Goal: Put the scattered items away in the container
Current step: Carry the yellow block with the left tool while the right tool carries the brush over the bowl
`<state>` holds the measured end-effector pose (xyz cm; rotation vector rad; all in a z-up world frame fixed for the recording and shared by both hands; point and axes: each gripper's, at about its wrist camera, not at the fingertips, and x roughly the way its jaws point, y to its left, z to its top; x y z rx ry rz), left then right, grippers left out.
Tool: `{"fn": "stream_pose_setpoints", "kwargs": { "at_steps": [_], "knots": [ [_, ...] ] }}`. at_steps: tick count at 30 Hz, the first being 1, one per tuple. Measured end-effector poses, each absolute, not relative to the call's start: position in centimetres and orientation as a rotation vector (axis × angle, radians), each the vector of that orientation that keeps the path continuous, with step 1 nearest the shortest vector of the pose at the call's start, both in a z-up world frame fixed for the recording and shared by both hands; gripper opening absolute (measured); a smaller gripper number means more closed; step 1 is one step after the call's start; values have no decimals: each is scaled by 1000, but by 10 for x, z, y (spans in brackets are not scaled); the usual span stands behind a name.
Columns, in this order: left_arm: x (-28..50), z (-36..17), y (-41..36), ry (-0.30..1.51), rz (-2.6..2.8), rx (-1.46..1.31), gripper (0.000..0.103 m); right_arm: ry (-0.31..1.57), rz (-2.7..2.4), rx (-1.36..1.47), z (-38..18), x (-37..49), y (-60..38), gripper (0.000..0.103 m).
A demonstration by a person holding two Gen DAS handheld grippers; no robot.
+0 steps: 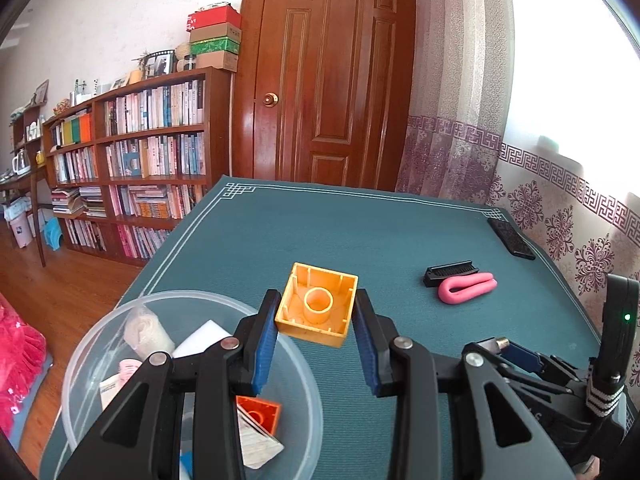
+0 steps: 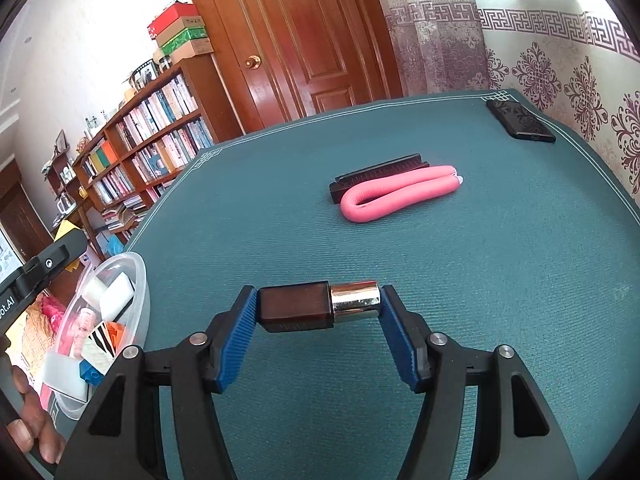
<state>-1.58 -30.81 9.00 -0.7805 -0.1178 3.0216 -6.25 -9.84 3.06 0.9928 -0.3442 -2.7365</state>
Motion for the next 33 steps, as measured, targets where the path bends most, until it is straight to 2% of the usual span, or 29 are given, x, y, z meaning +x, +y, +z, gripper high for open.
{"fn": "stream_pose_setpoints", "kwargs": {
  "at_steps": [9,33],
  "knots": [
    [-2,85,-342,-84,3078,-825,40,-306,-2713,963,38,-53,-114,64],
    [9,80,-408,-223,3106,-914,41,-154,-2555,869,64,-44,-210,64]
  ]
}}
